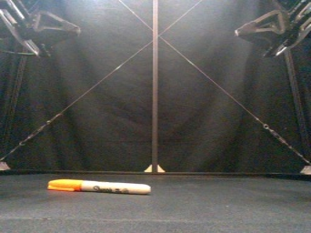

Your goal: Uncap the pen

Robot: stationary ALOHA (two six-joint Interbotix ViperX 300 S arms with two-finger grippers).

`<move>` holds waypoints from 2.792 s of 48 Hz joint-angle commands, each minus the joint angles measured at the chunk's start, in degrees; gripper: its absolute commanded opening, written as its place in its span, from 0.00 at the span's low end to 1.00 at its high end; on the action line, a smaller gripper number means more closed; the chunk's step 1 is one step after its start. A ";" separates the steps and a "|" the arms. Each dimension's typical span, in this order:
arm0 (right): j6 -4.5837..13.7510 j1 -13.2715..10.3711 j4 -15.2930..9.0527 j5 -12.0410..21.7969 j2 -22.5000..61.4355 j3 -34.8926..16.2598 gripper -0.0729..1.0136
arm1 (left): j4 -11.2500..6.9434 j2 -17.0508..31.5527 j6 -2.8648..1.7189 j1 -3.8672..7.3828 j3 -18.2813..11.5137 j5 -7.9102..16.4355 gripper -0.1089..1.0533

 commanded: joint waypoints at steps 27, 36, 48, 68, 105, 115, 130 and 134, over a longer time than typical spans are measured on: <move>6.77 8.88 11.78 -0.26 32.78 -14.15 0.08 | -4.83 0.53 0.00 -0.53 4.66 2.11 0.11; 6.68 10.02 15.38 1.32 42.71 -19.51 0.22 | -4.83 0.44 -0.09 -0.53 4.66 3.25 0.22; 6.68 10.63 16.17 7.38 53.61 -26.81 0.62 | -4.83 0.53 -0.09 -0.26 4.75 4.04 0.35; 6.77 8.96 10.90 21.62 65.30 -39.55 0.88 | -4.83 0.44 -0.09 -0.09 4.92 4.04 0.38; 6.77 5.89 8.61 28.39 75.06 -49.57 0.85 | -4.83 0.44 -0.09 -0.09 6.06 4.04 0.38; 6.77 6.15 8.79 28.48 76.20 -50.01 0.65 | -4.83 0.44 -0.09 -0.09 5.98 4.04 0.38; 6.68 6.15 8.53 28.56 76.03 -48.96 0.48 | -4.83 0.53 0.00 -0.09 5.98 4.04 0.39; 6.59 5.98 7.38 28.65 74.18 -48.43 0.48 | -4.83 0.53 -0.09 0.09 5.98 4.04 0.39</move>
